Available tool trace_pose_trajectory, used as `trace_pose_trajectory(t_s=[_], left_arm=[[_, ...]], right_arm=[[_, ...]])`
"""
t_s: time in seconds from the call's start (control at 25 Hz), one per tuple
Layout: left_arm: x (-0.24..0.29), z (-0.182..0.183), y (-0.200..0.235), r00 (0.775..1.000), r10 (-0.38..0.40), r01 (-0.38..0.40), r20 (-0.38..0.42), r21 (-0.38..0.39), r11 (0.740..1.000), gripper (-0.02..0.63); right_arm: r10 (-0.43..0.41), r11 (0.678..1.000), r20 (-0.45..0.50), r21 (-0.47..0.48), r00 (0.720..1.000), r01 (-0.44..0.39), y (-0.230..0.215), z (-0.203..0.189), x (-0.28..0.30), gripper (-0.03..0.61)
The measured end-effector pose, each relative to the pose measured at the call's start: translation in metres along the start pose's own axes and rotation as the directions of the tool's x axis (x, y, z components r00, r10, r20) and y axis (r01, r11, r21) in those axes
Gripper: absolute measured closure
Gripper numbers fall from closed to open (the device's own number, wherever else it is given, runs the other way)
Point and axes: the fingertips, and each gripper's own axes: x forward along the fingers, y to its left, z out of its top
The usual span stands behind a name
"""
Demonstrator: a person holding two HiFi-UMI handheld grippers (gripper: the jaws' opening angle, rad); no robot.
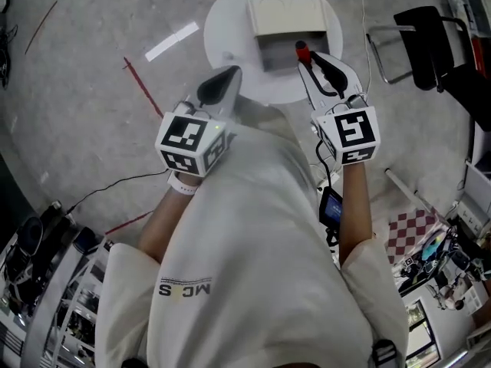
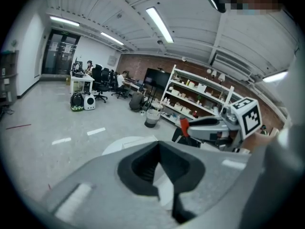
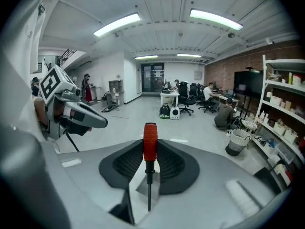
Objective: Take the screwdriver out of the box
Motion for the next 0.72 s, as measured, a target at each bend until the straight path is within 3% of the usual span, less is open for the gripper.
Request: trace_pose_trajectory(t_s=[0.32,0.72], left_arm=[[-0.015,0.016,-0.024,0.999,0.002,-0.003,0.041,0.04,0.999,0.614],[-0.027,0.036,-0.052,0.993,-0.003,-0.005,0.115,0.072,0.997,0.614]], right_arm=[[-0.071,0.993,0.132,0.105,0.989,0.057,-0.008,0.014,-0.056,0.488],[-0.079,0.99,0.245,0.13,0.966,0.048,-0.002,0.014,-0.103,0.488]])
